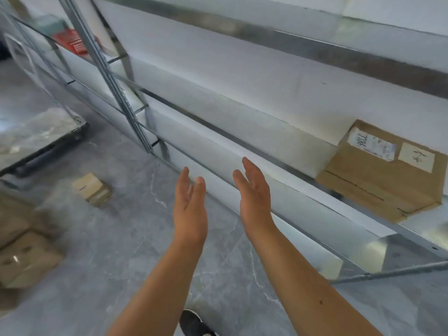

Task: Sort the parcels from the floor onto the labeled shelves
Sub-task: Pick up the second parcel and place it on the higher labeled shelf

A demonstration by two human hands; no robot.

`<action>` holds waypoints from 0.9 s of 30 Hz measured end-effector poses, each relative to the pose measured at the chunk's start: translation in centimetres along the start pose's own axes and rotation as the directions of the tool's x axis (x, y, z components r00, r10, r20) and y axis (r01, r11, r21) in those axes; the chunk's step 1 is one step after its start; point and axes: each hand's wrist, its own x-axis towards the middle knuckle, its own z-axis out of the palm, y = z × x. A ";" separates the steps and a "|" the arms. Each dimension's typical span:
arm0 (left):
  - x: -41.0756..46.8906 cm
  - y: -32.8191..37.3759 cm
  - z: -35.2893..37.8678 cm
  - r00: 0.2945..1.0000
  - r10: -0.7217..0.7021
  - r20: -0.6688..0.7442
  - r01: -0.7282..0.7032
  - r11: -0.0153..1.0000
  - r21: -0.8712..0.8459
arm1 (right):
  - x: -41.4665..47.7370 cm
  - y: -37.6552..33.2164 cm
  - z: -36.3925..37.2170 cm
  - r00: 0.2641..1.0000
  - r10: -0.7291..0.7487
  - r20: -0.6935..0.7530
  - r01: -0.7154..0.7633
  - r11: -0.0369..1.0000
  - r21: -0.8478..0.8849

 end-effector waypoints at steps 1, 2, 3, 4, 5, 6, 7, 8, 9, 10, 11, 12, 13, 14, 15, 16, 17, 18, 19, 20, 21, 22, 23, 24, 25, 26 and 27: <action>1.1 0.1 -1.6 1.000 -0.006 -0.021 0.006 1.000 -0.003 | 0.3 0.1 2.1 0.999 0.001 0.032 -0.001 1.000 0.001; 2.1 0.2 -2.9 0.999 -0.013 -0.039 0.013 1.000 -0.002 | 0.5 0.2 3.8 0.998 0.006 0.066 -0.006 1.000 0.000; 3.1 0.3 -4.3 0.998 -0.023 -0.060 0.022 1.000 -0.006 | 0.7 0.2 5.4 0.995 0.015 0.100 -0.015 1.000 -0.008; 4.4 0.3 -5.9 0.995 -0.037 -0.089 0.036 0.999 -0.015 | 1.1 0.2 7.4 0.991 0.025 0.134 -0.022 0.999 -0.023; 5.6 0.3 -7.6 0.992 -0.052 -0.118 0.049 0.998 -0.025 | 1.4 0.2 9.4 0.986 0.033 0.162 -0.027 0.999 -0.042; 6.8 0.4 -9.3 0.987 -0.063 -0.145 0.059 0.998 -0.031 | 1.7 0.2 11.4 0.982 0.039 0.184 -0.028 0.998 -0.059; 7.9 0.4 -10.9 0.984 -0.069 -0.166 0.064 0.997 -0.035 | 2.0 0.2 13.4 0.978 0.038 0.206 -0.024 0.997 -0.071; 8.9 0.5 -12.4 0.980 -0.074 -0.187 0.068 0.997 -0.040 | 2.4 0.2 15.3 0.974 0.032 0.226 -0.014 0.997 -0.082; 9.9 0.6 -13.9 0.975 -0.081 -0.206 0.072 0.996 -0.049 | 2.6 0.2 17.1 0.970 0.024 0.242 -0.001 0.996 -0.094; 10.7 0.7 -15.3 0.972 -0.086 -0.220 0.074 0.995 -0.062 | 2.7 0.1 18.8 0.967 0.017 0.255 0.010 0.995 -0.103; 11.5 0.9 -16.5 0.969 -0.088 -0.230 0.072 0.995 -0.076 | 2.9 0.2 20.4 0.964 0.013 0.267 0.016 0.994 -0.106; 12.3 1.1 -17.7 0.968 -0.087 -0.237 0.068 0.994 -0.088 | 2.9 0.2 21.9 0.960 0.013 0.280 0.019 0.993 -0.113; 13.0 1.3 -18.8 0.965 -0.087 -0.246 0.065 0.993 -0.096 | 3.0 0.2 23.4 0.955 0.012 0.298 0.026 0.992 -0.124; 13.7 1.5 -19.8 0.962 -0.086 -0.257 0.061 0.993 -0.102 | 3.1 0.3 24.8 0.949 0.014 0.315 0.029 0.991 -0.133; 14.3 1.7 -20.7 0.959 -0.087 -0.270 0.058 0.992 -0.111 | 3.3 0.3 26.1 0.943 0.019 0.332 0.029 0.990 -0.139; 14.9 1.9 -21.5 0.955 -0.090 -0.282 0.058 0.991 -0.121 | 3.5 0.4 27.3 0.935 0.029 0.353 0.025 0.989 -0.149; 15.4 2.0 -22.3 0.952 -0.093 -0.292 0.057 0.990 -0.129 | 4.0 0.8 28.5 0.924 0.039 0.380 0.023 0.988 -0.155; 16.1 2.1 -23.1 0.948 -0.096 -0.303 0.058 0.990 -0.132 | 4.5 0.9 29.7 0.908 0.052 0.416 0.012 0.989 -0.150; 16.7 2.1 -23.8 0.944 -0.102 -0.313 0.064 0.989 -0.132 | 5.0 1.0 30.9 0.894 0.054 0.445 0.009 0.991 -0.136; 17.4 2.1 -24.3 0.939 -0.111 -0.324 0.071 0.989 -0.132 | 5.5 1.2 32.0 0.885 0.057 0.461 0.010 0.990 -0.141; 18.3 2.1 -25.0 0.933 -0.123 -0.339 0.082 0.988 -0.134 | 6.2 1.7 33.2 0.882 0.064 0.468 0.006 0.989 -0.147; 19.2 2.0 -25.5 0.925 -0.137 -0.355 0.094 0.986 -0.136 | 6.8 2.0 34.3 0.879 0.076 0.470 -0.004 0.989 -0.151; 20.2 2.1 -26.0 0.917 -0.151 -0.370 0.106 0.985 -0.140 | 7.4 2.2 35.5 0.873 0.086 0.481 -0.012 0.988 -0.155; 21.4 2.1 -26.5 0.910 -0.162 -0.382 0.114 0.983 -0.145 | 8.2 2.4 36.8 0.864 0.097 0.495 -0.020 0.987 -0.158; 22.6 2.1 -26.9 0.903 -0.168 -0.394 0.118 0.982 -0.149 | 8.9 2.6 38.0 0.857 0.106 0.505 -0.029 0.987 -0.158; 23.9 2.2 -27.3 0.898 -0.169 -0.407 0.119 0.982 -0.146 | 9.9 2.8 39.2 0.850 0.115 0.514 -0.040 0.987 -0.155; 25.4 2.4 -27.6 0.893 -0.165 -0.419 0.119 0.984 -0.134 | 11.0 3.1 40.4 0.841 0.120 0.527 -0.052 0.988 -0.143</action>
